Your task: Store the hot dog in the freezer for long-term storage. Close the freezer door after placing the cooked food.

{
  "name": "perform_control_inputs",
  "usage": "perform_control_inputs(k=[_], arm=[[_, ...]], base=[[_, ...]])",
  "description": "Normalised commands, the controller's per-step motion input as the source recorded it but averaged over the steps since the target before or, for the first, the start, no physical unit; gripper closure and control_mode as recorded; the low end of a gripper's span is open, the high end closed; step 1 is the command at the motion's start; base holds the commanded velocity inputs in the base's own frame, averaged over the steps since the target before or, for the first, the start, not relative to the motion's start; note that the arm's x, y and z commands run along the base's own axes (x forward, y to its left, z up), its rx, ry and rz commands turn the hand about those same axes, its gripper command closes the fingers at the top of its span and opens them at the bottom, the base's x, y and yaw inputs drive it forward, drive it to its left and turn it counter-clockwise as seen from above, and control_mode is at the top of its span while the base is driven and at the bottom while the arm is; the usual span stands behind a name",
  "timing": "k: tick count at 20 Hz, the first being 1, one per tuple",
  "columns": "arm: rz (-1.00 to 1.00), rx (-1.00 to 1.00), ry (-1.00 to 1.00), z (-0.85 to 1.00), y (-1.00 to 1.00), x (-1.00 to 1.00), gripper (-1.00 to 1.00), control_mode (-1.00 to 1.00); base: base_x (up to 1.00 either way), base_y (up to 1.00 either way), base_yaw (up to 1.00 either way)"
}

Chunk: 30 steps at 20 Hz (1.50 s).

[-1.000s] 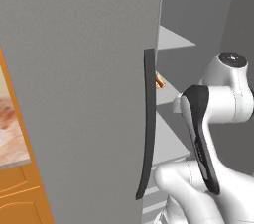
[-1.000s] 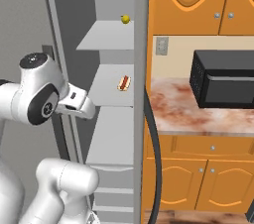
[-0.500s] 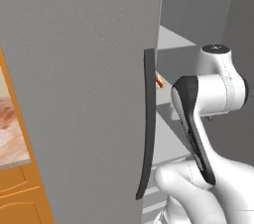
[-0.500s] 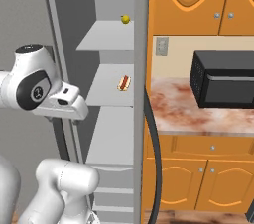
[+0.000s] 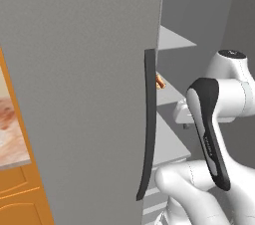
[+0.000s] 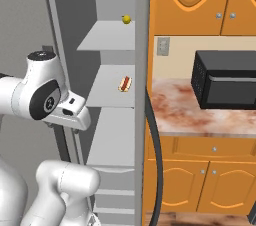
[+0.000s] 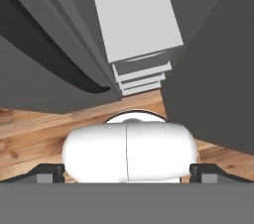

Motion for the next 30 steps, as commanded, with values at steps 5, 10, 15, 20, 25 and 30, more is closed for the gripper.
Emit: perform_control_inputs(k=[5,10,15,20,25,30], arm=[[0.00,0.00,0.00,0.00,0.00,0.00,-1.00,-1.00],[0.00,0.00,0.00,0.00,0.00,0.00,-1.00,-1.00],[0.00,0.00,0.00,0.00,0.00,0.00,-1.00,1.00],[0.00,0.00,0.00,0.00,0.00,0.00,-1.00,1.00],[0.00,0.00,0.00,0.00,0.00,0.00,-1.00,1.00],[0.00,0.00,0.00,0.00,0.00,0.00,-1.00,1.00]], base=[[0.00,0.00,0.00],[0.00,0.00,0.00],[0.00,0.00,0.00],[-0.13,0.00,0.00],[-0.50,-0.01,0.10],[-0.73,-0.10,0.15]])
